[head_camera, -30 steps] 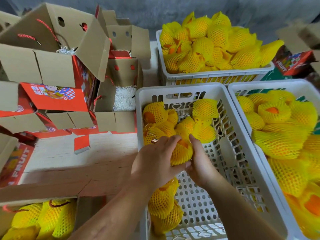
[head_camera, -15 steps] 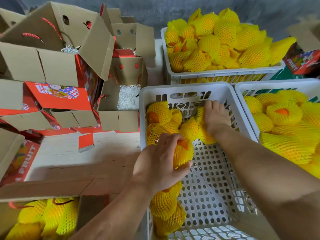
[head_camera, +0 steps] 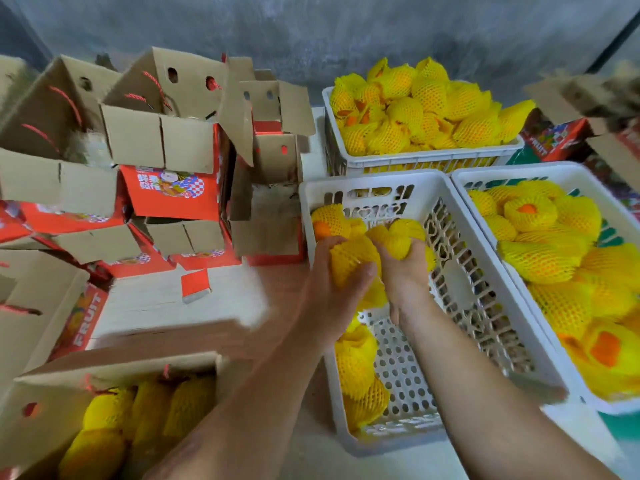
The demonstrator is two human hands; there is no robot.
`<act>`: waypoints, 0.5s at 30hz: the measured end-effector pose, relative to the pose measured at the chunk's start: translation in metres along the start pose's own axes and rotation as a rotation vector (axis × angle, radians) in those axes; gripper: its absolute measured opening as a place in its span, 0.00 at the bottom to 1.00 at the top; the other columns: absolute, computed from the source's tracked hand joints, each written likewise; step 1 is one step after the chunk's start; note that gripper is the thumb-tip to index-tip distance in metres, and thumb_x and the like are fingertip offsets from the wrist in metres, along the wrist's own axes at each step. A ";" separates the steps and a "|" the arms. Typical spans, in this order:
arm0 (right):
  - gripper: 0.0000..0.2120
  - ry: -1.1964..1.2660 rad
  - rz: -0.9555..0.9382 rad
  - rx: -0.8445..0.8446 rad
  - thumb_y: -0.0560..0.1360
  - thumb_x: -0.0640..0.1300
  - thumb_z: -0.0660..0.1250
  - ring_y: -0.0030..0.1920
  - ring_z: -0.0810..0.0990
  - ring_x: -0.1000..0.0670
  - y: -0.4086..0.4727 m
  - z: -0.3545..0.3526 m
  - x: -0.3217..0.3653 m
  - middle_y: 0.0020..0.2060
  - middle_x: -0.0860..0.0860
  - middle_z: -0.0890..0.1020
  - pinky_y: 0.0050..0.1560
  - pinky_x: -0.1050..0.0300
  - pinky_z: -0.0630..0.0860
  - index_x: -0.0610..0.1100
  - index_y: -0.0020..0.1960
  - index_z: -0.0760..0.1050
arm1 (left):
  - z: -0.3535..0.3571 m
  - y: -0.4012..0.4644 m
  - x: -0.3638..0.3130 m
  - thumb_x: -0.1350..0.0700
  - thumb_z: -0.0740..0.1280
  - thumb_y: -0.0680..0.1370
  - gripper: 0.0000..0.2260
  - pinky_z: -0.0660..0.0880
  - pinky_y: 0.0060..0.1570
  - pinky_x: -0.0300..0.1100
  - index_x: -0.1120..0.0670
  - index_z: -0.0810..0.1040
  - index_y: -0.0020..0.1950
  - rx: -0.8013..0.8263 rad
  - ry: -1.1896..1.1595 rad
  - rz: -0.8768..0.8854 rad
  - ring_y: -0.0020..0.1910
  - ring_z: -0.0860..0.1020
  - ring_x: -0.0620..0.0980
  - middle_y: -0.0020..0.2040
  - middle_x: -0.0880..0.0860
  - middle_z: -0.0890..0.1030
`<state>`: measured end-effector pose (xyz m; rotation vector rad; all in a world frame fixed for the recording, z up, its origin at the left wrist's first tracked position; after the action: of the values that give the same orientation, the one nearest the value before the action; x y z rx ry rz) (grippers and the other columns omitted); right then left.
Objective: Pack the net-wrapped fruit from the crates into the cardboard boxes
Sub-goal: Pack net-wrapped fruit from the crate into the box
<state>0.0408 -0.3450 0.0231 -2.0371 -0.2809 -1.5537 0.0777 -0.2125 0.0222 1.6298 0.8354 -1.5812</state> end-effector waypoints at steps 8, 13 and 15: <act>0.17 0.236 -0.067 0.111 0.72 0.46 0.78 0.43 0.86 0.51 -0.181 0.111 -0.012 0.42 0.52 0.86 0.40 0.54 0.82 0.48 0.57 0.77 | -0.158 -0.102 -0.013 0.32 0.75 0.71 0.29 0.77 0.62 0.58 0.46 0.80 0.66 -0.126 -0.528 -0.366 0.62 0.82 0.56 0.63 0.55 0.83; 0.22 0.131 -0.044 0.256 0.69 0.60 0.77 0.48 0.86 0.49 -0.265 0.192 -0.040 0.45 0.51 0.86 0.50 0.49 0.83 0.54 0.57 0.76 | -0.277 -0.149 -0.014 0.38 0.73 0.76 0.27 0.79 0.62 0.56 0.47 0.77 0.72 -0.122 -0.658 -0.528 0.66 0.81 0.55 0.67 0.54 0.82; 0.22 0.143 0.018 0.316 0.68 0.62 0.75 0.49 0.86 0.51 -0.283 0.216 -0.051 0.47 0.52 0.86 0.49 0.50 0.84 0.56 0.58 0.76 | -0.313 -0.158 -0.010 0.40 0.71 0.78 0.23 0.81 0.58 0.55 0.46 0.78 0.71 -0.125 -0.637 -0.562 0.63 0.82 0.55 0.65 0.54 0.83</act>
<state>0.0664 0.0142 0.0229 -1.6745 -0.4223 -1.5266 0.1145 0.1359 0.0250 0.7318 1.0487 -2.2040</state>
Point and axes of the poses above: each hand's wrist, its own y-axis towards the middle knuckle, its own z-axis out of the palm, x = y × z, the point moved 1 cm from there along y, towards the middle knuckle
